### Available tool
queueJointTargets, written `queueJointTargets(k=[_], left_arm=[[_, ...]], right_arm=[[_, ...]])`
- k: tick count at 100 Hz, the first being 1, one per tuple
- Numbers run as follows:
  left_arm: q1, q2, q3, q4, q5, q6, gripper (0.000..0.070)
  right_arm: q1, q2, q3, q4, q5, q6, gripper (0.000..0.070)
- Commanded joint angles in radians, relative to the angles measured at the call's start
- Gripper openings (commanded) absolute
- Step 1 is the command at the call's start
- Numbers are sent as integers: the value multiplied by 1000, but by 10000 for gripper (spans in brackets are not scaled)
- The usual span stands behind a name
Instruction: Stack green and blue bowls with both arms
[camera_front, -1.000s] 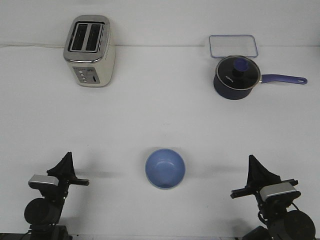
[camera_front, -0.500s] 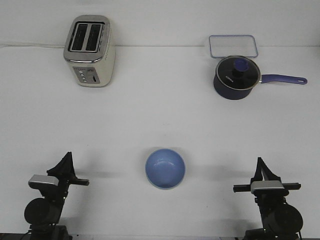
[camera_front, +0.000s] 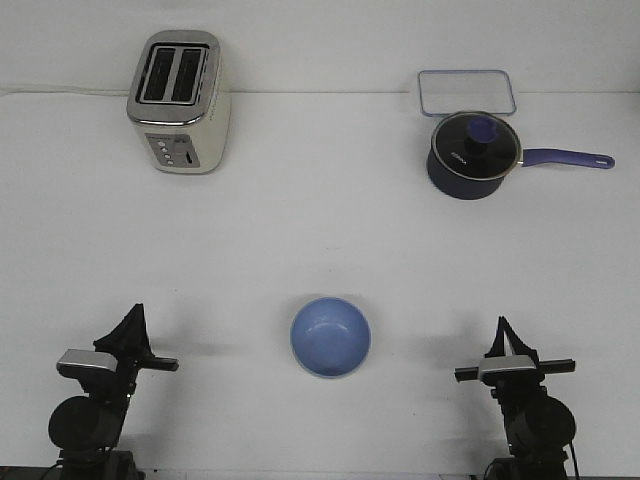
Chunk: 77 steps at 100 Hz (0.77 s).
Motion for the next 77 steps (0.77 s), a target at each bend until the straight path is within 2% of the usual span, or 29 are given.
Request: queueJointTargets(k=[1,25,77], left_arm=[[1,-2,-19,14,0,-6,15],[1,-2,-19,16,0,-6,15],[1,-2,-19,16,0,-6,15]], right_arm=[[-5,-1,-2,23,0,-8,0],[-5,-1,-2,87,0,-1,0],[-5,-1,-2,107,0,-1,0]])
